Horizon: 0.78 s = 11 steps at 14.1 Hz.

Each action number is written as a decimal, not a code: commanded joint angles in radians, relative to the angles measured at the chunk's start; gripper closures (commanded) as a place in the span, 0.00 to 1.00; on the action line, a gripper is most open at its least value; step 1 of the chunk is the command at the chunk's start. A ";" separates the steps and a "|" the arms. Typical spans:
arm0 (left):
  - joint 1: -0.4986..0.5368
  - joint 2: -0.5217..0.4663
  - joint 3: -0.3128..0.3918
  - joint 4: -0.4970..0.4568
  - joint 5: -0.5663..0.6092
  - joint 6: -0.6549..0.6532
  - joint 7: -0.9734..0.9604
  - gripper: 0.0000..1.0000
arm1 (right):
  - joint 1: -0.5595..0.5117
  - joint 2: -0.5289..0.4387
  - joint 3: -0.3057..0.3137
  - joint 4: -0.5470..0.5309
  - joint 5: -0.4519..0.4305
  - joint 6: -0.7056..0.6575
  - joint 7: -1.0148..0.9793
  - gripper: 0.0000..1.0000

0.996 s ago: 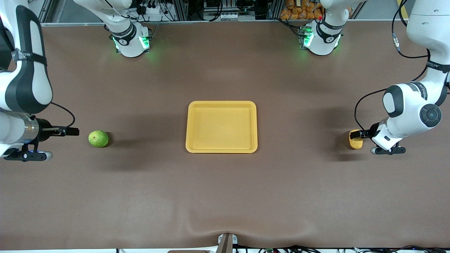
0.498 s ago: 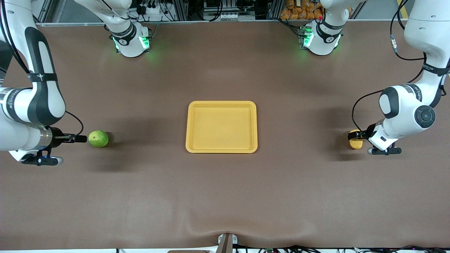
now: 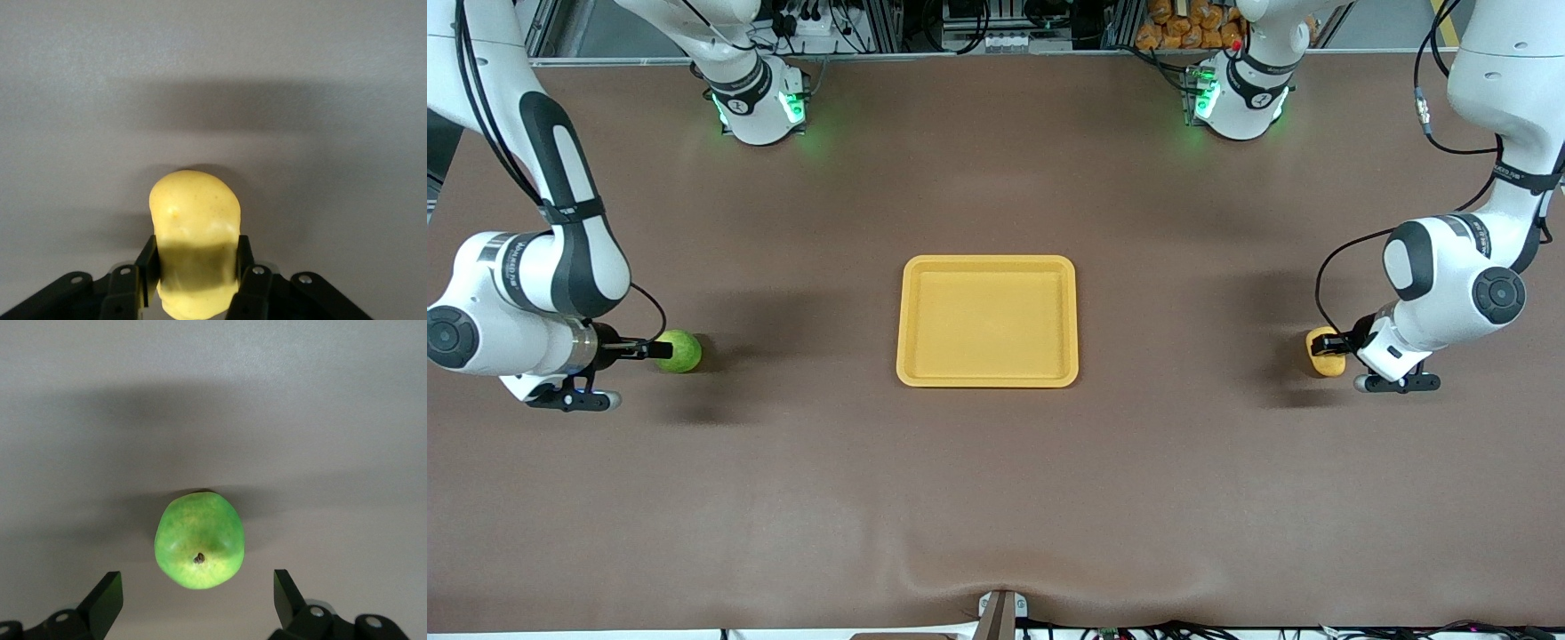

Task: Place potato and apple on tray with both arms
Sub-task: 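Lower and close the left gripper on the potato while the right grasps apple, then carry the potato with the left gripper over the tray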

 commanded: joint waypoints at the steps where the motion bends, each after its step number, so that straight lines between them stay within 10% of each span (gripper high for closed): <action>1: -0.004 -0.016 -0.031 -0.010 -0.005 0.007 -0.006 1.00 | -0.030 -0.005 0.015 -0.052 0.001 0.059 -0.005 0.00; 11: -0.007 -0.097 -0.206 0.041 -0.003 -0.120 -0.007 1.00 | -0.038 0.021 0.015 -0.130 0.035 0.201 -0.002 0.00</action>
